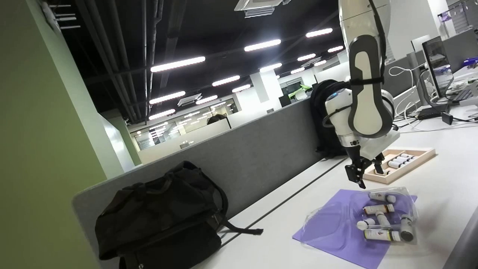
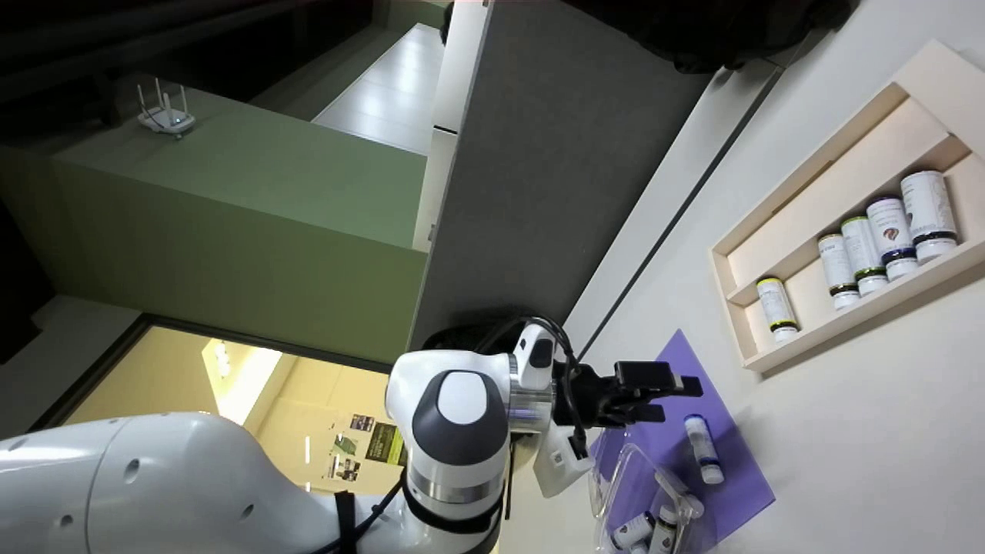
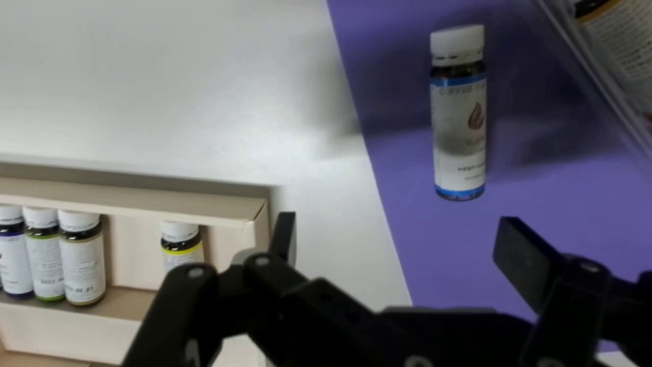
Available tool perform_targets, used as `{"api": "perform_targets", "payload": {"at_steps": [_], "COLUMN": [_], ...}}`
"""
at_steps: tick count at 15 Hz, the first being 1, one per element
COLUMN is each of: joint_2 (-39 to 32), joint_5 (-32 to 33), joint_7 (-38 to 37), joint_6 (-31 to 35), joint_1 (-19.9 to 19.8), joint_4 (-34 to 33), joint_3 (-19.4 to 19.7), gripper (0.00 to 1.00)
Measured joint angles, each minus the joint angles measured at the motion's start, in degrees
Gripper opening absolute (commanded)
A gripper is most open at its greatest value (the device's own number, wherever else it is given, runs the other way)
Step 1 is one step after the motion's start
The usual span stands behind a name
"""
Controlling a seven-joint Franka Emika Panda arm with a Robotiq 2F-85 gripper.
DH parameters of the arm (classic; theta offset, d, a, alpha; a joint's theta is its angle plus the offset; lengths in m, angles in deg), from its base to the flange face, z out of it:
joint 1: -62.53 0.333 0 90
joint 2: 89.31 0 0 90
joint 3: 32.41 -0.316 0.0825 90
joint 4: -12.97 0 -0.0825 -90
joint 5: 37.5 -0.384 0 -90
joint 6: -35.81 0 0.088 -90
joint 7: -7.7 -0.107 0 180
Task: Put one of the objects on the bottom part of the tray
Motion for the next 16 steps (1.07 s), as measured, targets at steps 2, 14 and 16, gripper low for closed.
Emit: {"api": "perform_targets", "payload": {"at_steps": [2,14,16], "joint_2": [-1.6,-4.6,-4.8], "joint_5": [-3.7,-16.2,-17.7], "joint_7": [2.0,11.5,12.8], "joint_6": [0.8,3.3,3.4], "joint_1": [1.3,1.5,0.3], "joint_4": [0.0,-0.1,-0.1], "joint_3": [0.1,-0.5,-1.6], "gripper": [1.0,0.24,0.13]}}
